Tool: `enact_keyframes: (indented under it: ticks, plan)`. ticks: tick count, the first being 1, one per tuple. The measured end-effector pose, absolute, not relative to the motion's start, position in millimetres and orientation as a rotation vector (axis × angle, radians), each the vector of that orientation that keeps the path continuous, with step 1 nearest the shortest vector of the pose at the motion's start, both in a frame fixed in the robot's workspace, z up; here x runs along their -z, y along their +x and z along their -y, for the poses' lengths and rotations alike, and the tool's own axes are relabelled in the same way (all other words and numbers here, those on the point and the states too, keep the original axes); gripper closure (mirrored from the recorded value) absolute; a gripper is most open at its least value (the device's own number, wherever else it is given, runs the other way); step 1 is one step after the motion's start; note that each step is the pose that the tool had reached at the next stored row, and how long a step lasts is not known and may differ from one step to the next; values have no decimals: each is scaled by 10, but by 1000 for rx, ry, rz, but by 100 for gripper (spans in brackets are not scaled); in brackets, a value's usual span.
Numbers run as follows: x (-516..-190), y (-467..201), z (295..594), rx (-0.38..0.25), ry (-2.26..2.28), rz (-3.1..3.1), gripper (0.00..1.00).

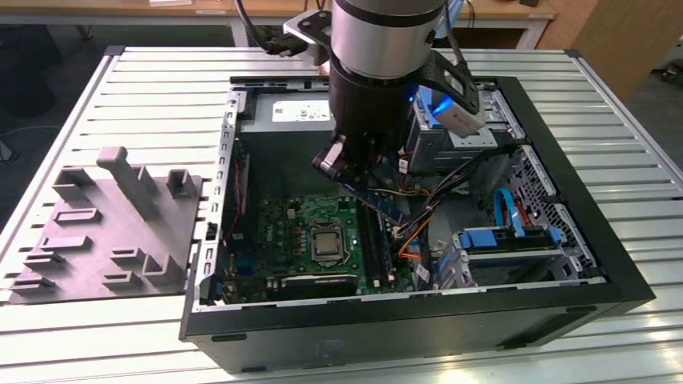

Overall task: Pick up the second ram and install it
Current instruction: 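Insert the second ram into the second slot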

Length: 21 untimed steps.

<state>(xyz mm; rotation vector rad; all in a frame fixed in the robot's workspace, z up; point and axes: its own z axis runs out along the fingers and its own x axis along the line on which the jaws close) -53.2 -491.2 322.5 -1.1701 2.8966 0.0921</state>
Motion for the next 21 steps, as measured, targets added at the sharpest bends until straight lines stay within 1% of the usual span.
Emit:
enact_keyframes:
  ticks: [21]
  plan:
    - [-3190, -532, 4912, -85, -597, -3055, 89]
